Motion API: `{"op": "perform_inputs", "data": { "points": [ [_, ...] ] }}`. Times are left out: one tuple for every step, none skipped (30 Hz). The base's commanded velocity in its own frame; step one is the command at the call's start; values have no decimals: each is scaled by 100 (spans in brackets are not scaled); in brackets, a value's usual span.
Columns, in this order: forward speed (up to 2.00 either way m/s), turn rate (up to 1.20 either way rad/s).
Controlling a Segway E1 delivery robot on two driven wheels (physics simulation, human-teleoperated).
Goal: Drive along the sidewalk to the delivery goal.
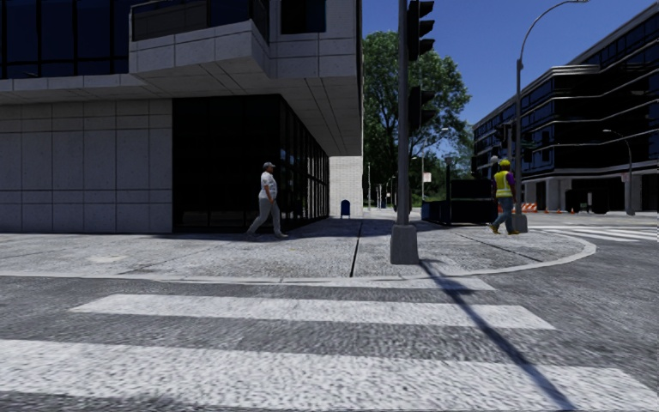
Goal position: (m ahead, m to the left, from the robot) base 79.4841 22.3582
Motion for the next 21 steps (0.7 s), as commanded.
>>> {"op": "perform_inputs", "data": {
  "points": [
    [200, 0],
    [200, 0],
    [200, 0],
    [200, 0],
    [200, 0],
    [200, 0],
    [200, 0],
    [200, 2],
    [200, 2],
    [200, 25],
    [200, 53],
    [200, 70],
    [200, 76],
    [200, 76],
    [200, 78],
    [200, 69],
    [200, 39],
    [200, 39],
    [200, 22],
    [200, 6],
    [200, 1]
  ]
}}
